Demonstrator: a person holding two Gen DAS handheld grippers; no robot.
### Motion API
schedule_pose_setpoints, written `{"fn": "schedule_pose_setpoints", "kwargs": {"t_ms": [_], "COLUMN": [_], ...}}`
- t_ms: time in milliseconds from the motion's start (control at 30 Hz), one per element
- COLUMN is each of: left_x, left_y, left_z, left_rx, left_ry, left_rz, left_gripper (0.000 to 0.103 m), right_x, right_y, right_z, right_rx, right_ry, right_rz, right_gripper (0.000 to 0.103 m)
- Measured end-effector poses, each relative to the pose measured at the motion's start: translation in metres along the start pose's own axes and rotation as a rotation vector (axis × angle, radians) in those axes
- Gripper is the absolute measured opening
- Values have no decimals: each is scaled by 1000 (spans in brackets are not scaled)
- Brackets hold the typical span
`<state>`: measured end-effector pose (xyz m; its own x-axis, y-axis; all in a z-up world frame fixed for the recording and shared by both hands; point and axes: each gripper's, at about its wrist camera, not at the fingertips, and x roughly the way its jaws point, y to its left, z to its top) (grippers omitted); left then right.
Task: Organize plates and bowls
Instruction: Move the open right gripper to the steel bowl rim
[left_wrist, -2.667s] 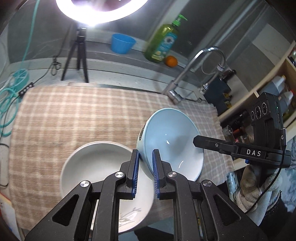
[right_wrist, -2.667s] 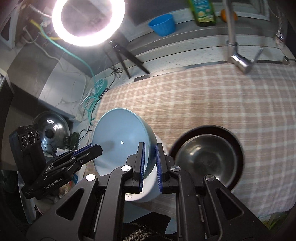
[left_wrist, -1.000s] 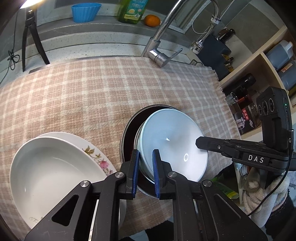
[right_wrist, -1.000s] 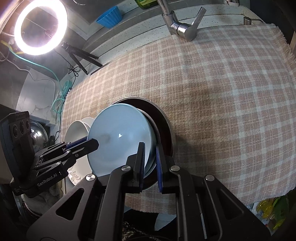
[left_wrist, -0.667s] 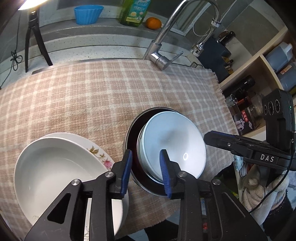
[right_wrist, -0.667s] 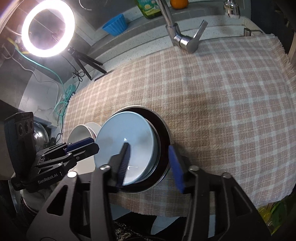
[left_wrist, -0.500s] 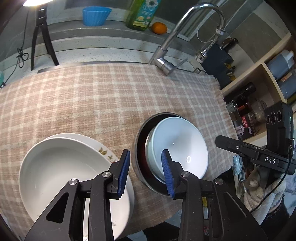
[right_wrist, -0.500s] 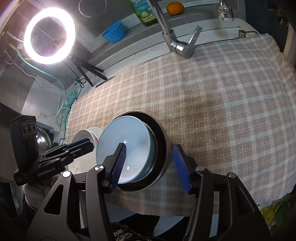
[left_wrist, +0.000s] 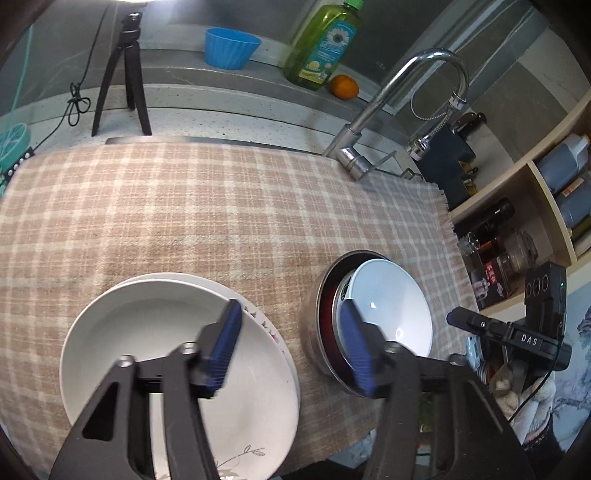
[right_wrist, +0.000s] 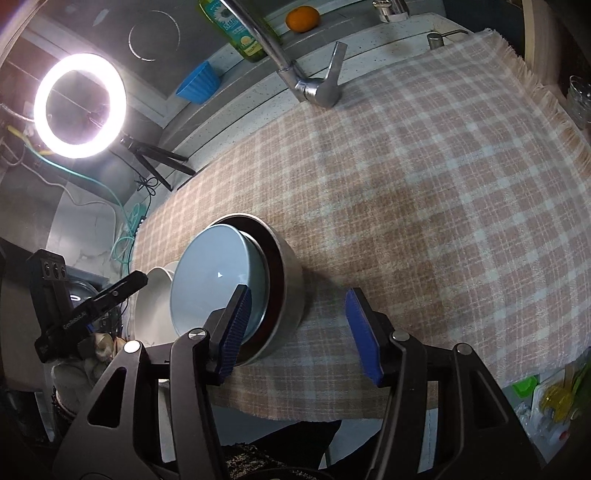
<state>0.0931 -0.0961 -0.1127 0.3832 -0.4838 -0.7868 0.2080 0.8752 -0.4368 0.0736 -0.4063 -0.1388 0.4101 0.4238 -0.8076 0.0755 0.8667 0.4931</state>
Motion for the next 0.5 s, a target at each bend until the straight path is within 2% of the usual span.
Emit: {"fn": "schedule_pose_setpoints", "kwargs": {"t_ms": [167, 367, 500], "left_x": [10, 21, 28], "left_y": [-1, -5, -5], "left_z": [0, -2, -1], "left_rx": [6, 25, 32], "left_ry": [61, 114, 128], "left_rz": [21, 10, 16], "left_gripper": [57, 56, 47], "right_x": [4, 12, 17], "right_y": [-5, -6, -5], "right_z": [-3, -8, -11], "right_rx": [24, 44, 57], "right_ry": [1, 16, 25], "right_rz": [12, 23, 41], "right_gripper": [55, 55, 55]}}
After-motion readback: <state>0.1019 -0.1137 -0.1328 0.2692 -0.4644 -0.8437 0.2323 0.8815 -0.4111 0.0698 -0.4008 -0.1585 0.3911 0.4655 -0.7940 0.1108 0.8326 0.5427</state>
